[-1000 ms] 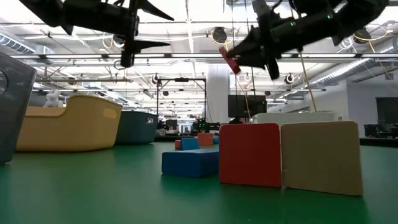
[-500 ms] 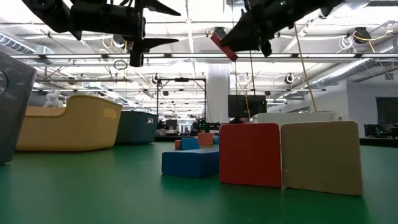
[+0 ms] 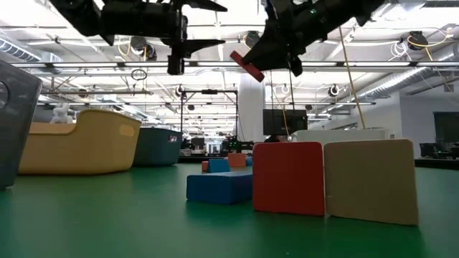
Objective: Sort & place blocks by color
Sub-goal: Put the middle right red block into the yellow bin
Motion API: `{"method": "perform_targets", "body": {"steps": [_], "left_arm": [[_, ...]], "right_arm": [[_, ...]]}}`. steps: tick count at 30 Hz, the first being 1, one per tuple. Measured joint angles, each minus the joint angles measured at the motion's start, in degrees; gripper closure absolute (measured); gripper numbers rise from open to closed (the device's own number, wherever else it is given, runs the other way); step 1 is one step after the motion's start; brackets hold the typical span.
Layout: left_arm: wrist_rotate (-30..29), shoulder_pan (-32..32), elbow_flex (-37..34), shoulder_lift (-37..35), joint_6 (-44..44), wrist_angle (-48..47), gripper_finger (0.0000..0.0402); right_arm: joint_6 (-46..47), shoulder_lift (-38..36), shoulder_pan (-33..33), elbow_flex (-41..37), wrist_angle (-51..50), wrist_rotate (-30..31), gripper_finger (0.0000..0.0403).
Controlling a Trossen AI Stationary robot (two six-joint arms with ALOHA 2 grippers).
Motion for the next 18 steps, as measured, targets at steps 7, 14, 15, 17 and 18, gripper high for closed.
{"method": "perform_targets", "body": {"steps": [7, 14, 15, 17, 18], "left_arm": [[2.39, 0.59, 1.76, 0.65, -0.05, -5.77, 0.0151], [1.98, 1.10, 1.79, 0.60, 0.21, -7.12, 0.0151], [1.52, 1.31, 1.78, 0.68, 0.61, -8.28, 0.0151], [0.12, 1.61, 1.74, 0.81, 1.17, -9.81, 0.0151], [-0.66, 1.87, 1.74, 0.81, 1.25, -9.96, 0.0151]], "right_arm": [[-2.70, 0.64, 0.38, 4.55, -5.95, -0.04, 0.0322], [-1.91, 0.66, 0.45, 4.81, -4.76, -0.29, 0.0322], [-1.65, 0.80, 0.45, 4.81, -4.38, -0.28, 0.0322], [-0.94, 0.95, 0.45, 4.82, -4.11, -0.27, 0.0322], [-0.47, 1.01, 0.56, 4.81, -4.19, -0.26, 0.0322]]}}
